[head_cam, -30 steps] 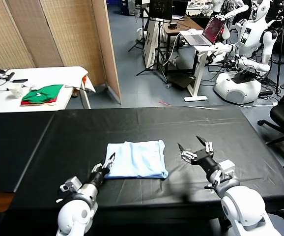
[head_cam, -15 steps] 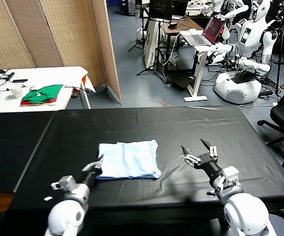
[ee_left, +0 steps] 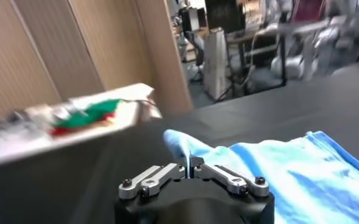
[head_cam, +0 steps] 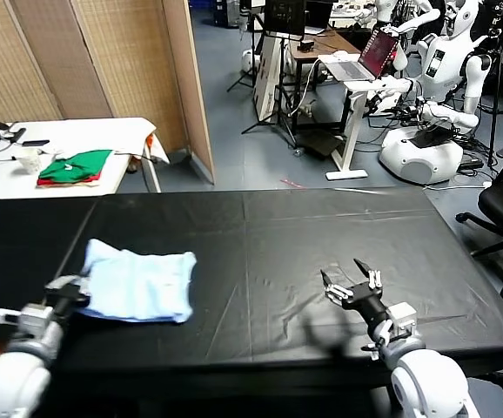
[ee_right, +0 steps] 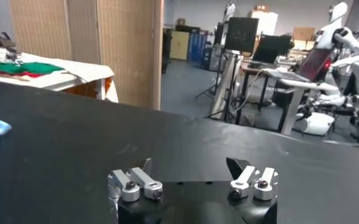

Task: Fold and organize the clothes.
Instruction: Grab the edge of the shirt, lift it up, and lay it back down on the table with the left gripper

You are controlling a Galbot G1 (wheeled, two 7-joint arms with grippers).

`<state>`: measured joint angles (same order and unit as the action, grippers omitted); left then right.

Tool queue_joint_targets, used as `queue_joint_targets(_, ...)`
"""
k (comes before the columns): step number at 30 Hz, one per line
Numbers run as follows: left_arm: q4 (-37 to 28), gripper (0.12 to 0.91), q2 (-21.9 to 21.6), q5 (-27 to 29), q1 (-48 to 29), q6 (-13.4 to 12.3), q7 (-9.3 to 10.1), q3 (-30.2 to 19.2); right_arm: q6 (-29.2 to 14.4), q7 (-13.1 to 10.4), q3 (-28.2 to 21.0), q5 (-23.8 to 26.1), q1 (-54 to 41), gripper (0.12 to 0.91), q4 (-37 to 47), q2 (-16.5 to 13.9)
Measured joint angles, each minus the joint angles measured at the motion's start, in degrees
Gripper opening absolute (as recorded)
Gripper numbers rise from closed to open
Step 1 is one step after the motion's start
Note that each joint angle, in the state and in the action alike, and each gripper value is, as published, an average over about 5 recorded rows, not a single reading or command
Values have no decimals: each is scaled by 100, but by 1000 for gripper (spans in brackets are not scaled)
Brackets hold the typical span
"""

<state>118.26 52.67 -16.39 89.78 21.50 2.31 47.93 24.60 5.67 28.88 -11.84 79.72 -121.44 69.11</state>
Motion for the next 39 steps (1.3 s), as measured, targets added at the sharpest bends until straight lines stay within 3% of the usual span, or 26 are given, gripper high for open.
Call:
queue_joint_targets(5, 231, 171, -428, 333, 395, 46, 132, 599, -10, 7, -131, 107, -14, 907, 76, 85)
queue_joint_targets(10, 651, 171, -323, 252, 448, 281, 322, 578, -14, 17, -204, 220, 41, 907, 63, 170)
queue_joint_targets(15, 1190, 171, 170, -797, 127, 551, 665, -177, -9, 17, -139, 308, 161, 907, -61, 218)
queue_joint_targets(19, 1269, 171, 678, -1470, -383, 527, 792, -1068, 2, 22, -53, 296, 310, 907, -194, 243)
queue_joint_targets(23, 1028, 171, 1122, -1683, -833, 482, 789, -1911, 82, -1, 47, -4, 417, 907, -292, 200)
queue_joint_targets(29, 606, 187, 1520, -1437, -1163, 405, 687, -2713, 359, -97, -4, -711, 397, 907, -345, 131)
queue_joint_targets(32, 497, 303, 1654, -1294, -1160, 356, 527, -2952, 518, -166, -145, -1162, 315, 907, -302, 67)
queue_joint_targets(39, 554, 735, 1723, -1182, -1071, 159, 183, -3084, 983, -342, -623, -2277, -77, 907, -32, -13)
